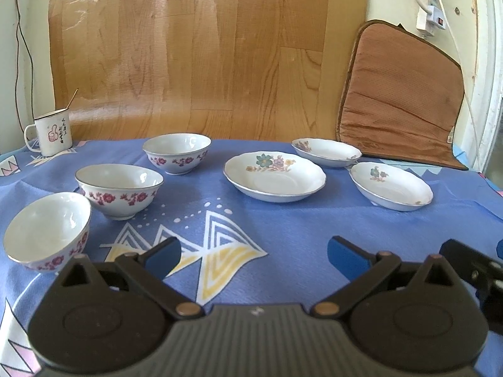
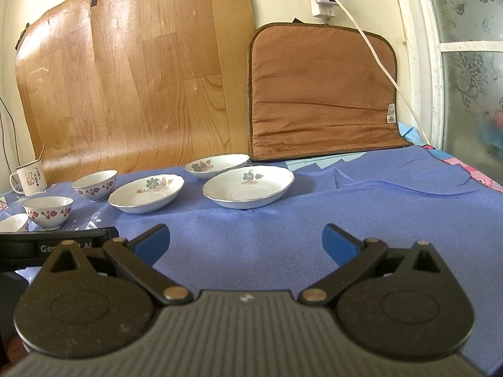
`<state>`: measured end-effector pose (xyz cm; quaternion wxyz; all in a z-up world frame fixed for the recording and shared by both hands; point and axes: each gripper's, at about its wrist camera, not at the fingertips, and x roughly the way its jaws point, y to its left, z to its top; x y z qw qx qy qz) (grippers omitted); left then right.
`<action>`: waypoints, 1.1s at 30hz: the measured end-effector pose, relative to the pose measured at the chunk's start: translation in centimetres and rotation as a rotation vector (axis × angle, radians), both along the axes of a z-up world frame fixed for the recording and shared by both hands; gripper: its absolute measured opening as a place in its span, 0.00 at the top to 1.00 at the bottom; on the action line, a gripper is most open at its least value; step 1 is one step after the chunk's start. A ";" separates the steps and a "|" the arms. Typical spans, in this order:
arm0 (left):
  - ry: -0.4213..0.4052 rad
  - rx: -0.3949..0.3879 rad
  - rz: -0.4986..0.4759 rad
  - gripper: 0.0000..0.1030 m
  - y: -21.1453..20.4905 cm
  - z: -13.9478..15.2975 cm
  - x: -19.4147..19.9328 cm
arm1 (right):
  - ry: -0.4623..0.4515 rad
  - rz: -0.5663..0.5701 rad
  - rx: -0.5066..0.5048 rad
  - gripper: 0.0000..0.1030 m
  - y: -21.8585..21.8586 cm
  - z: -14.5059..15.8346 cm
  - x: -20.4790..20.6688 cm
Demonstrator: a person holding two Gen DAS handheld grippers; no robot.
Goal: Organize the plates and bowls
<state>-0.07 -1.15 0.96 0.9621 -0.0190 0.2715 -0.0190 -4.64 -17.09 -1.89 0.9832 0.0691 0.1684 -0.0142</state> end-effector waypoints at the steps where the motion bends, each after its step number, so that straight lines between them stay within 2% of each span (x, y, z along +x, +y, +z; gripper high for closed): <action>1: -0.001 0.000 -0.003 0.00 0.0 0.0 0.0 | -0.001 0.001 0.000 0.00 0.0 0.0 0.0; 23: -0.002 0.007 -0.023 0.00 -0.4 0.0 -0.2 | -0.006 0.007 -0.002 0.04 0.0 0.0 -0.1; 29: 0.003 0.004 -0.028 0.00 -0.3 -0.1 0.0 | 0.006 0.013 0.001 0.11 0.1 -0.2 0.1; 33: 0.005 0.003 -0.032 0.00 -0.3 -0.1 0.0 | 0.010 0.014 0.001 0.12 0.1 -0.2 0.1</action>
